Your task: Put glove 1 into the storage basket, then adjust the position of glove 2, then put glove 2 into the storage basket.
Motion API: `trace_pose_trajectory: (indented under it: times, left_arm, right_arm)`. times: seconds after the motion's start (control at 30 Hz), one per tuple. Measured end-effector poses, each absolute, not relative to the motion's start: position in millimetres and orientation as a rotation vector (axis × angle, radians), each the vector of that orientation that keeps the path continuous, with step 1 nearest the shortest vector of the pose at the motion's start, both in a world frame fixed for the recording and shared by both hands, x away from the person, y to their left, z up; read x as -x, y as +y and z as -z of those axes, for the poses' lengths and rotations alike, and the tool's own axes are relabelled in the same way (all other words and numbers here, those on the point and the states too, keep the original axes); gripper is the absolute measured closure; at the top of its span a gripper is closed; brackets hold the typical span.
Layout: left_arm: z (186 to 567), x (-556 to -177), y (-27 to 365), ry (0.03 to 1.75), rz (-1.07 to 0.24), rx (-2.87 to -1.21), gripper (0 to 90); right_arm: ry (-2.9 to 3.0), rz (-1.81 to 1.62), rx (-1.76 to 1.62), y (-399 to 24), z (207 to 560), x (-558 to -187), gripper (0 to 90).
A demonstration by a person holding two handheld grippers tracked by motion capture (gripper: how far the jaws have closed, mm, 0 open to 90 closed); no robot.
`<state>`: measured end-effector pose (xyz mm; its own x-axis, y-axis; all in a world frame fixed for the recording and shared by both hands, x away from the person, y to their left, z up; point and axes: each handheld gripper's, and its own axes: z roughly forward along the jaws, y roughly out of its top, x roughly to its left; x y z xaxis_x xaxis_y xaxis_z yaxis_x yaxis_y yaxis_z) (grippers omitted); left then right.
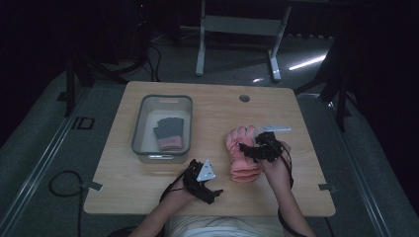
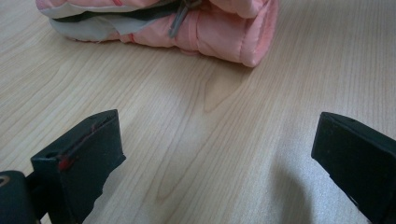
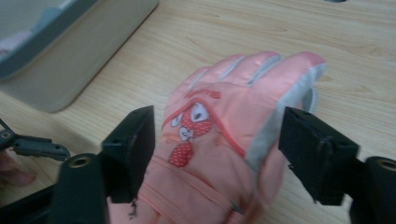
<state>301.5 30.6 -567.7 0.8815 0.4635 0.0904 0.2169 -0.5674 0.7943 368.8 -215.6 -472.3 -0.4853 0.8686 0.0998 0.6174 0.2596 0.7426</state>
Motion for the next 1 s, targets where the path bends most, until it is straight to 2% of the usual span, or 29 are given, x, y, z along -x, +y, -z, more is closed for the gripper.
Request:
trace_pose_trajectory:
  times: [0.1,0.3,0.4,0.5,1.0]
  left_arm:
    - [567.0,-301.8,30.9,0.496,-0.368,-2.18,1.5]
    - [564.6,-301.3,30.0,0.538,-0.358,-2.169,1.6]
    - [559.1,-300.6,29.3,0.577,-0.316,-2.114,1.5]
    - [556.6,-301.5,28.7,0.603,-0.309,-2.098,1.5]
    - [511.4,-309.9,20.5,0.622,-0.241,-2.024,1.6]
  right_arm:
    - [2.156,-1.125,-1.38,-228.4,470.0,-368.7,20.6]
    - [2.147,-1.18,-1.343,-249.1,466.6,-367.9,20.9]
    - [2.133,-1.22,-1.28,-259.9,467.7,-366.1,14.7]
    - [2.129,-1.244,-1.221,-268.9,468.2,-365.1,13.5]
    - [2.215,-1.221,-1.204,-272.5,467.3,-362.2,10.8]
